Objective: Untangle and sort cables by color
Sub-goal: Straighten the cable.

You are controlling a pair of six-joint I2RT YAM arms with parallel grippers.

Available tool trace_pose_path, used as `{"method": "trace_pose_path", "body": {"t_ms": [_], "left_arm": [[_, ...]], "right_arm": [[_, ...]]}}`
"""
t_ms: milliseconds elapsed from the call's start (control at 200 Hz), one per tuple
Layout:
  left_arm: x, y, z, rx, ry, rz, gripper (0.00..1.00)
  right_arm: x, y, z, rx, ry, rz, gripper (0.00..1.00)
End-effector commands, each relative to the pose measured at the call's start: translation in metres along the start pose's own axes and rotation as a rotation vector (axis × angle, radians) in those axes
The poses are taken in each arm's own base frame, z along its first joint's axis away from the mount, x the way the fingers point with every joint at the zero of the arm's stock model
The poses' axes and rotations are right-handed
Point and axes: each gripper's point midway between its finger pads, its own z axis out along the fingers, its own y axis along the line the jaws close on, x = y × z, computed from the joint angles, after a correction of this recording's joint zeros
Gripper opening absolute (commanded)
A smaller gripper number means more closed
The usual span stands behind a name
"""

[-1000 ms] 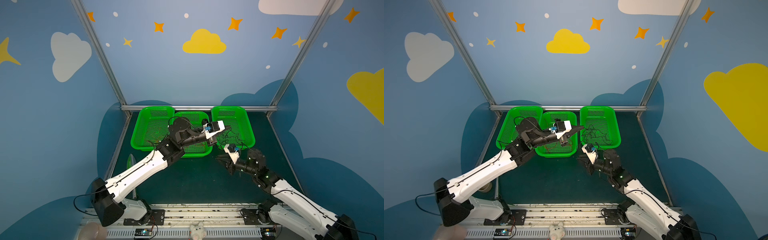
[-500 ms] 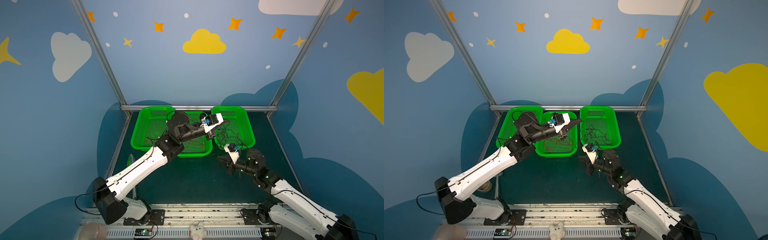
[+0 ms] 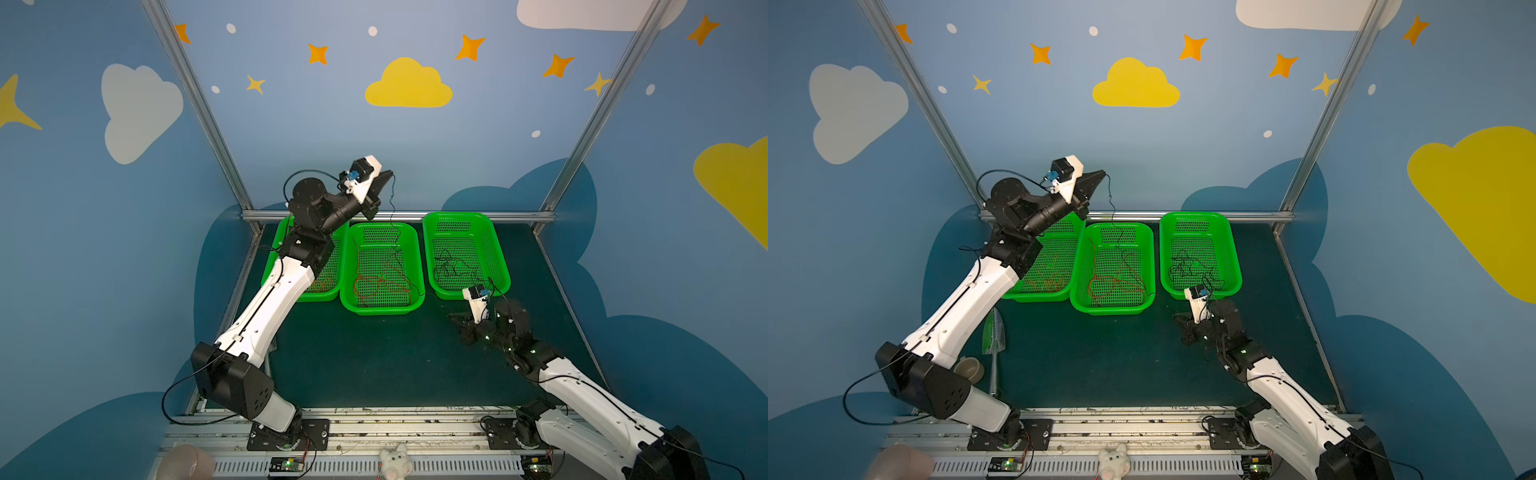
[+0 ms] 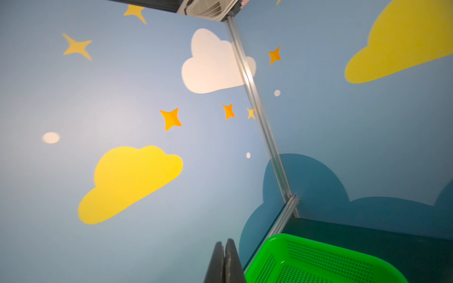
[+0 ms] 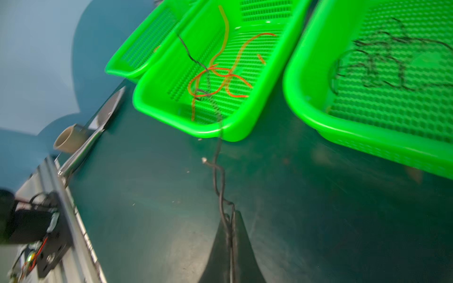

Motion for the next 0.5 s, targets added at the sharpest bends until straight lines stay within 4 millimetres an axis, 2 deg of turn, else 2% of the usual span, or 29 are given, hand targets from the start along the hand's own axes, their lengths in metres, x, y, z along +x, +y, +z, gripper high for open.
{"method": "trace_pose_path", "body": {"t_ms": [0,140,295,395,496], "left_arm": [[-0.014,0.04,-0.012,-0.084,-0.03,-0.002,0.03],[0.005,0.088,-0.026,-0.175,0.016,-0.023,0.03],[0.036,0.119,-0.026,-0.206,0.094,-0.059,0.03],[0.053,0.116,-0.01,-0.146,0.107,-0.111,0.03],[0.063,0.095,0.015,-0.075,0.089,-0.138,0.03]], "right_arm": [[0.007,-0.025,-0.007,0.092,0.018,0.1,0.0],[0.0,-0.049,-0.019,0.182,-0.003,0.171,0.0],[-0.009,-0.081,-0.035,0.271,-0.044,0.276,0.0],[-0.022,-0.095,-0.039,0.275,-0.096,0.353,0.0],[-0.045,-0.101,-0.042,0.279,-0.176,0.332,0.0]]}}
